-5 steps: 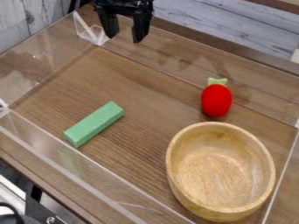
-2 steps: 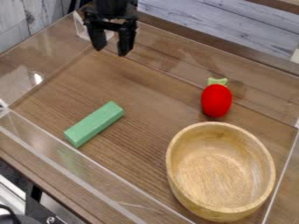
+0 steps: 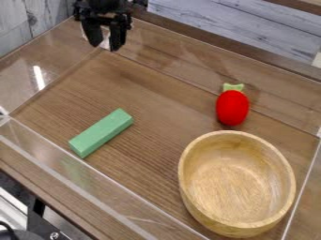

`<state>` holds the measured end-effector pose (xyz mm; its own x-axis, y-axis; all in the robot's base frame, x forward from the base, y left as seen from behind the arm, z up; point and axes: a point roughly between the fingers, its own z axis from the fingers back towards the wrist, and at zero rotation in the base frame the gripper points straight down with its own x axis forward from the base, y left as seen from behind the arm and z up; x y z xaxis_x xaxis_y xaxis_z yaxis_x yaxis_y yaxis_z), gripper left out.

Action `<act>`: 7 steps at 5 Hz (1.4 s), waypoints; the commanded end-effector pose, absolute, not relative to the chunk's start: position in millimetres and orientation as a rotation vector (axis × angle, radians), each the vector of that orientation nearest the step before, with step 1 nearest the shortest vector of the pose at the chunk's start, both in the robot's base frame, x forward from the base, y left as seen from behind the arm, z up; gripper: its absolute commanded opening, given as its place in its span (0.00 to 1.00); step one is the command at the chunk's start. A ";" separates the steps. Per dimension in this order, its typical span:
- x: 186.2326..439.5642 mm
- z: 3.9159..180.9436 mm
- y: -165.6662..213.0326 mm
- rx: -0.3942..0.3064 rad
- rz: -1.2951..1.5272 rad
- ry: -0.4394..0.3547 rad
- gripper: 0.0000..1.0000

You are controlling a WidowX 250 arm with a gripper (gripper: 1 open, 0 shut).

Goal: Move the red object to the right side of the table

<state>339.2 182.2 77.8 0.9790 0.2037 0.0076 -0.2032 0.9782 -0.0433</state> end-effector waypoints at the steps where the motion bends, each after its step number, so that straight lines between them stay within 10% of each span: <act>1: 351.2 102.3 182.3 -0.019 0.197 -0.065 1.00; 4: 341.5 109.1 183.0 -0.003 0.159 -0.060 1.00; 5: 347.5 111.0 187.9 0.003 0.200 -0.060 0.00; 6: 342.8 101.4 189.6 0.011 0.211 -0.049 1.00; 7: 337.7 91.5 190.9 0.019 0.219 -0.036 1.00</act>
